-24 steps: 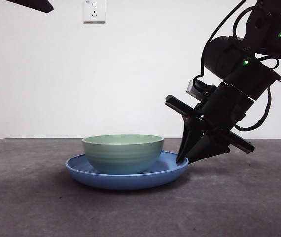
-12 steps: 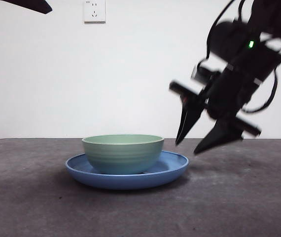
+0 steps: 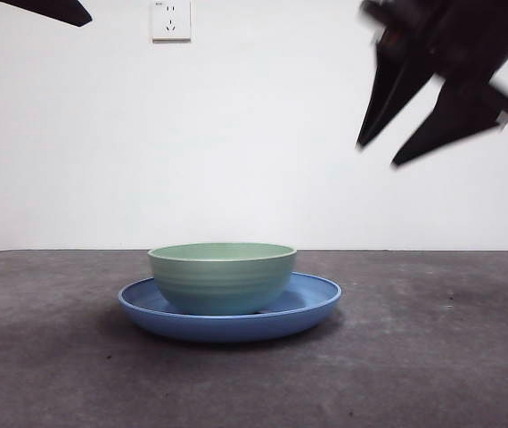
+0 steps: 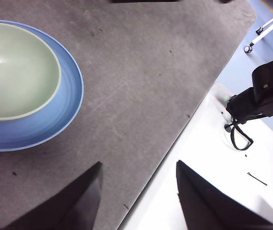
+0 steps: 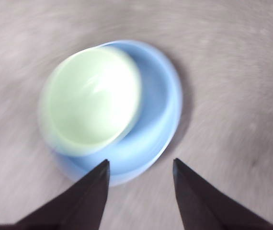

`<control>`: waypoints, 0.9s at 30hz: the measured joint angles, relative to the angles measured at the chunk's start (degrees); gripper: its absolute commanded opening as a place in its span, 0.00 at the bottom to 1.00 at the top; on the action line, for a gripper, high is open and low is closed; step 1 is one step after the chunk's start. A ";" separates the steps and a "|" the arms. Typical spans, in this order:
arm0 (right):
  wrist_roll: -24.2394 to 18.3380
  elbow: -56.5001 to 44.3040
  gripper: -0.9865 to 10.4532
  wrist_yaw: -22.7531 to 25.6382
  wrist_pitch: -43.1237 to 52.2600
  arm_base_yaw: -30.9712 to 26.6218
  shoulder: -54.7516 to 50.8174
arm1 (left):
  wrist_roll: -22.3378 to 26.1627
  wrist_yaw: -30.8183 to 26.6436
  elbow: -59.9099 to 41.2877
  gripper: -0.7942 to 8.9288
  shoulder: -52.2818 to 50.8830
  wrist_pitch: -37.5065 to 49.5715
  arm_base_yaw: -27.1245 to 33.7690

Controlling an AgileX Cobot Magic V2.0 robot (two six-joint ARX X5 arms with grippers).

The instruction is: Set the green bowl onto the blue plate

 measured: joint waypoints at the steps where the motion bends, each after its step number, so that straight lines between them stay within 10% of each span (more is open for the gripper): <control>1: -1.09 0.00 0.27 -0.31 -2.03 0.11 -2.25 | 0.00 0.00 0.00 0.34 0.00 -0.02 0.00; 27: -7.28 0.02 0.27 -9.09 -22.38 0.22 -26.56 | 0.00 0.00 0.00 0.32 0.00 -0.02 0.00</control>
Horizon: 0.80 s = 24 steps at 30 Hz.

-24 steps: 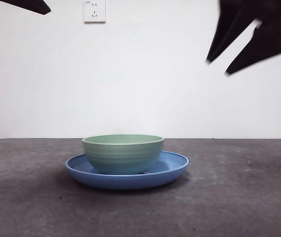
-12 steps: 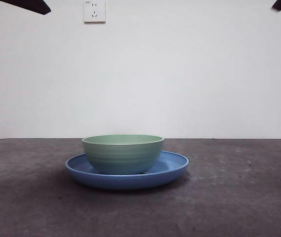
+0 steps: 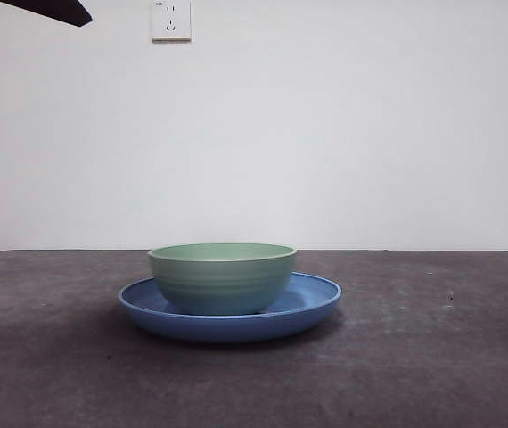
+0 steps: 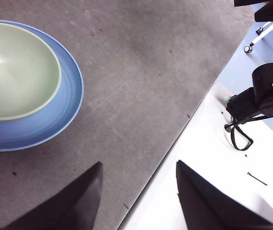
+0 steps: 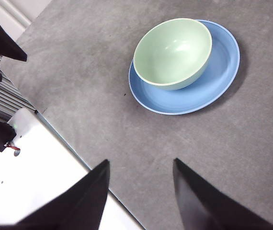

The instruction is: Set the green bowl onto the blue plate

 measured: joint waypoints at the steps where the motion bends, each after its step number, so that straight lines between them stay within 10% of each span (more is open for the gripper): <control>1: 0.00 0.00 0.24 0.00 -0.02 0.00 0.00 | 0.00 0.00 0.00 0.29 0.00 0.00 0.00; 4: -0.02 0.00 0.09 0.00 -0.33 0.00 -0.02 | 0.02 0.00 0.00 0.09 0.00 0.02 0.00; 24: -0.24 0.00 0.09 0.00 1.55 0.00 -0.02 | 0.00 0.00 0.00 0.09 0.00 0.00 0.00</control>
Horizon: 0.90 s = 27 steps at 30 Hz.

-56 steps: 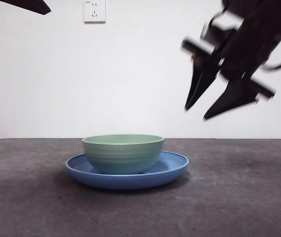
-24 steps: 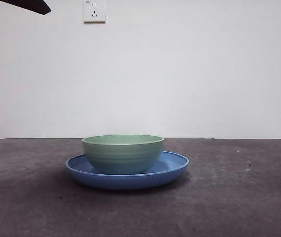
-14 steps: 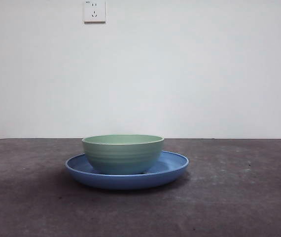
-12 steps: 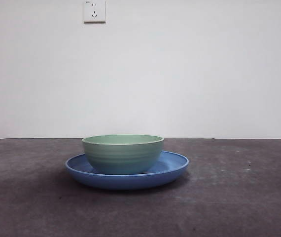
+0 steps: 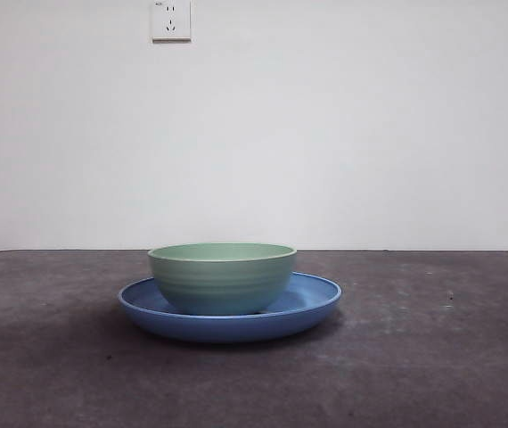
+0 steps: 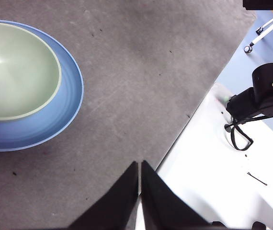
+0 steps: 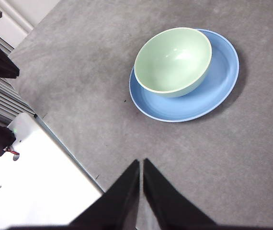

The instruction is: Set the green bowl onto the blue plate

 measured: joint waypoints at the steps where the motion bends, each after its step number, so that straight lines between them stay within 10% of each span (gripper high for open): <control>1: 0.00 0.00 0.09 0.00 0.00 0.00 0.00 | 0.00 0.00 0.00 0.09 0.00 0.02 0.00; 12: 0.00 0.00 0.09 0.00 0.00 0.00 0.00 | 0.55 -5.07 -0.02 0.09 -3.30 4.42 2.84; 27: 0.00 0.00 0.09 0.00 0.00 0.00 0.00 | 6.49 -19.32 -13.94 0.09 -29.57 35.71 30.32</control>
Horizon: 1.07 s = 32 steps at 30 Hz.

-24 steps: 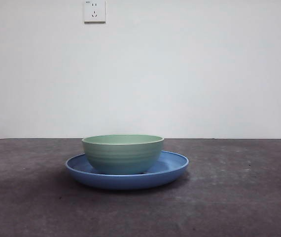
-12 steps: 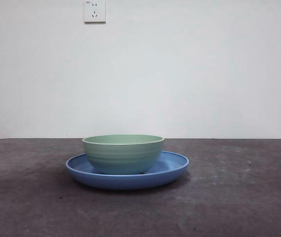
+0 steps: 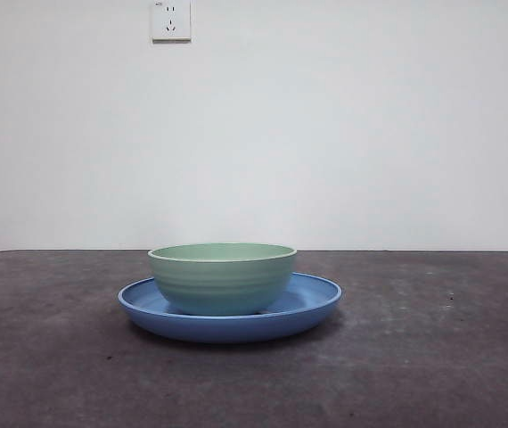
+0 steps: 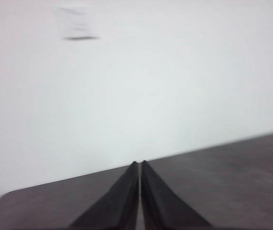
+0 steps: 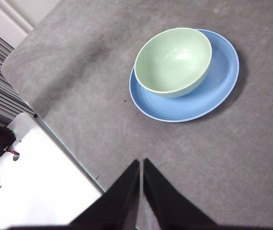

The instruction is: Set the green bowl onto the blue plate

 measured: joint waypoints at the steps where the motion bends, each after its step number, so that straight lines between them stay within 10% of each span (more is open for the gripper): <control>1: 0.00 0.00 0.09 0.00 0.00 0.00 0.00 | 0.13 -1.99 -1.84 0.09 -1.64 0.24 0.79; 16: 0.00 0.00 0.09 0.00 0.00 0.00 0.00 | -0.09 -8.44 -31.15 0.09 -21.86 -0.13 4.11; 32: 0.00 0.00 0.09 0.00 0.00 0.00 0.00 | -1.97 -8.46 -40.44 0.09 -23.91 0.24 4.11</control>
